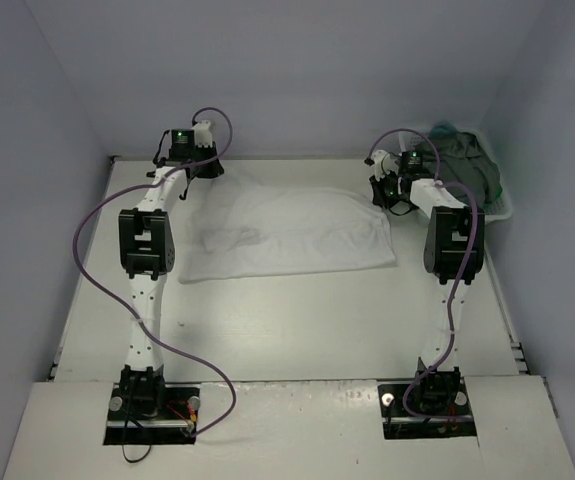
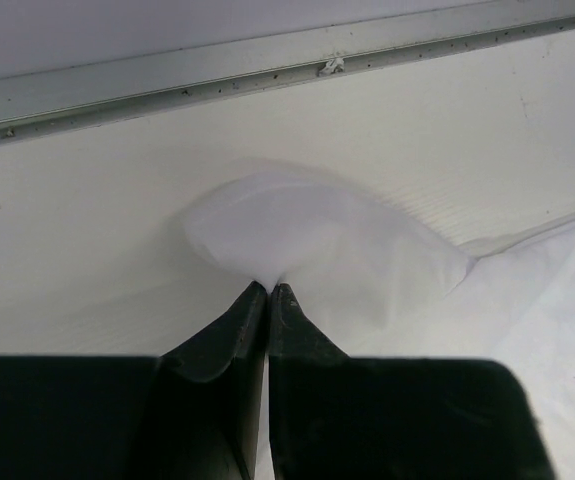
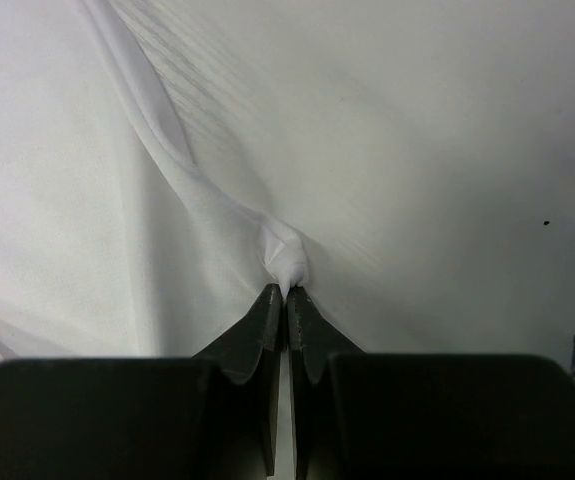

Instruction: Fold and stack the t-shirts

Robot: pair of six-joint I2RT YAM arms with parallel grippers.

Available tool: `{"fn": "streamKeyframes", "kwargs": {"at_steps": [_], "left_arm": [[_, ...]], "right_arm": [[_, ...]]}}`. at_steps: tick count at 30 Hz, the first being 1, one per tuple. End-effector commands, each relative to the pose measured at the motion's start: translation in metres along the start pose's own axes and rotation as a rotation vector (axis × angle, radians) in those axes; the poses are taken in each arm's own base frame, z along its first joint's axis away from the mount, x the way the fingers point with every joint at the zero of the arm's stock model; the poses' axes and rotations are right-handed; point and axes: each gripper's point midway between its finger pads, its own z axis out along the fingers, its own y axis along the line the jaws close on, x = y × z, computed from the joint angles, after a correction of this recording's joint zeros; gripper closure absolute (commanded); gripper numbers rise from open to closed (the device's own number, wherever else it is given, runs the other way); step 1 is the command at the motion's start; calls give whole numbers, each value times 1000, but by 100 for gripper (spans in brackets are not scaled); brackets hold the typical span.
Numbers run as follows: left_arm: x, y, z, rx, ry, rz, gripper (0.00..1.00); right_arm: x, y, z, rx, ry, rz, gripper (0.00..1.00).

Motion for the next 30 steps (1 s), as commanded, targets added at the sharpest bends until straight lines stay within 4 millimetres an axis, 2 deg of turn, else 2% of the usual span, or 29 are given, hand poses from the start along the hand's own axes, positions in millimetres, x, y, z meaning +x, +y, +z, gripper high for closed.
{"fn": "streamKeyframes", "kwargs": {"at_steps": [1,9,11,13,14,16,17,19,20,27,30], "left_arm": [[-77,-22,-44,23,-173,48,100],[-82,-37,-67,63,-188,67,100],[-75,-39,-69,69,-173,63,100],[-79,-45,-78,82,-187,72,100],[-70,-44,-77,82,-169,64,100],[-72,-48,-83,90,-178,73,100],[-71,-48,-84,94,-177,72,100],[-66,-49,-85,100,-166,68,100],[-65,-48,-85,100,-165,67,100],[-56,-49,-79,124,-143,51,100],[-52,-51,-76,141,-132,46,100]], "right_arm": [[30,20,-10,-31,123,66,100],[13,21,-27,-5,67,55,100],[12,23,-31,-1,56,57,100],[7,21,-35,19,30,55,100],[7,21,-35,27,26,57,100],[-2,14,-39,65,-9,58,100],[0,15,-38,70,-10,63,100],[-12,8,-42,109,-59,55,100],[-10,8,-41,117,-62,70,100],[-34,-15,-51,241,-154,90,100],[-41,-22,-50,254,-163,99,100]]}}
